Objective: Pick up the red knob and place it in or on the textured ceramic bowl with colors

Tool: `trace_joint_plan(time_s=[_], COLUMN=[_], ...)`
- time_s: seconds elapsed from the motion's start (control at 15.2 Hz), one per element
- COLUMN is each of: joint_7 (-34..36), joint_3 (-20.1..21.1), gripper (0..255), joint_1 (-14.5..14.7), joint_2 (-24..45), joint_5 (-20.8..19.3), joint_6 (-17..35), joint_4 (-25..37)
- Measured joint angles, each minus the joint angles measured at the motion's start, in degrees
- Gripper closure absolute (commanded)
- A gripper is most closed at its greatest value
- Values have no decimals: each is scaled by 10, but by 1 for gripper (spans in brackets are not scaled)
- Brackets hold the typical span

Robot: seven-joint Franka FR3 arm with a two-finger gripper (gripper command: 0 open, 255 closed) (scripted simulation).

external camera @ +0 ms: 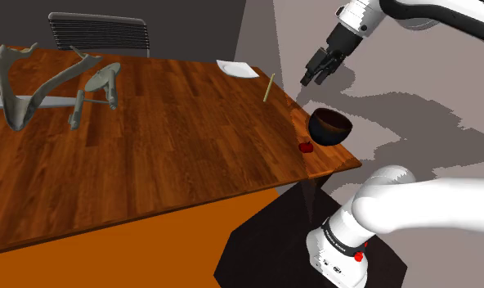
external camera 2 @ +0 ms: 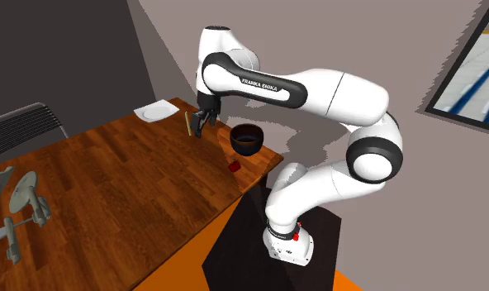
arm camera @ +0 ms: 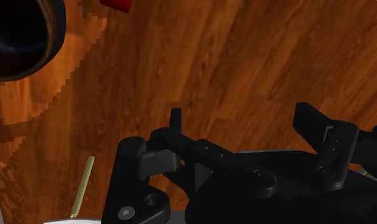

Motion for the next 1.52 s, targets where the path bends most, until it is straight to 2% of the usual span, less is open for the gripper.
trace_joint_plan(time_s=[0.13,0.59,1.32,1.52], joint_7=[-4,-52,-133,-142], joint_3=[-2,-28,-88,-94], gripper=[0,0,0,0], joint_1=[-1,-15,-63,-68], joint_2=[-2,-18,0,10], joint_5=[-3,-44,-141,-157], joint_6=[4,61,178,214], joint_4=[-9,-118,-271,-283])
